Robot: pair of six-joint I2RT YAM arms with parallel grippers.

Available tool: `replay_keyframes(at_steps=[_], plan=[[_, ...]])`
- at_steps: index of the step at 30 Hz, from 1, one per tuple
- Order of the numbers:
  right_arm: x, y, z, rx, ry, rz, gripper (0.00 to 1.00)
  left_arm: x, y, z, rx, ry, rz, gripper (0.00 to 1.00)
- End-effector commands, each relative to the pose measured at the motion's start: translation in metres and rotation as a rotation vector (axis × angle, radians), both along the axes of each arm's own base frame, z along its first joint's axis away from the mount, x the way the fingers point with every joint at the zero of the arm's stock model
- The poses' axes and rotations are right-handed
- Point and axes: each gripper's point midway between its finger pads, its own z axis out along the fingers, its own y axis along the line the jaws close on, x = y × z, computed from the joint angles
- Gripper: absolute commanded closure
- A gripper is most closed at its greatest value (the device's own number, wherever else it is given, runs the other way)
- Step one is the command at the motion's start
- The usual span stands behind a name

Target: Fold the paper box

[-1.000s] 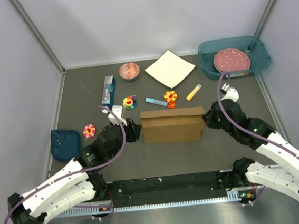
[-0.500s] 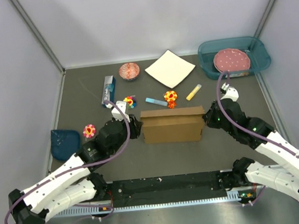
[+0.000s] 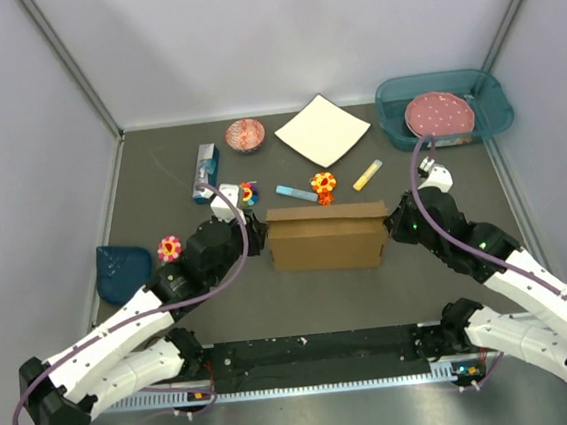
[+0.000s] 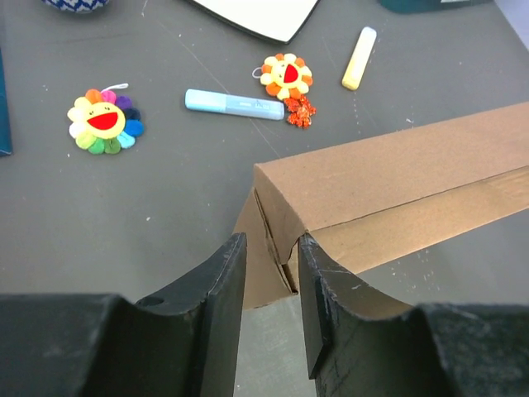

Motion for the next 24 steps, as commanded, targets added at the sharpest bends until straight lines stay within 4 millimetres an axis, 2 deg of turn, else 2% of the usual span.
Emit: replay_keyframes(at_steps=[1, 4, 6, 7, 10, 16, 20, 24], plan=[[-0.0312, -0.0216, -0.051, -0.167, 0.196, 0.023, 1.0, 0.0103, -0.0073, 0.0385, -0.068, -0.08, -0.006, 0.63], [-0.0318, -0.0218, -0.0518, -0.169, 0.199, 0.026, 1.0, 0.0122, -0.0087, 0.0384, -0.07, -0.079, -0.01, 0.64], [-0.0315, -0.0216, -0.0519, -0.17, 0.198, 0.027, 1.0, 0.0134, -0.0099, 0.0362, -0.065, -0.075, -0.014, 0.68], [-0.0317, -0.0215, -0.0517, -0.168, 0.198, 0.028, 1.0, 0.0143, -0.0101, 0.0347, -0.063, -0.072, -0.013, 0.74], [-0.0319, -0.0213, -0.0511, -0.165, 0.196, 0.029, 1.0, 0.0153, -0.0118, 0.0313, -0.063, -0.064, -0.02, 0.82], [-0.0327, -0.0209, -0.0511, -0.164, 0.198, 0.033, 1.0, 0.017, -0.0139, 0.033, -0.07, -0.067, -0.029, 0.87], [-0.0335, -0.0209, -0.053, -0.163, 0.202, 0.034, 1.0, 0.0182, -0.0148, 0.0359, -0.072, -0.076, -0.035, 1.0], [-0.0347, -0.0211, -0.0548, -0.163, 0.206, 0.036, 1.0, 0.0183, -0.0152, 0.0299, -0.081, -0.07, -0.034, 1.0]])
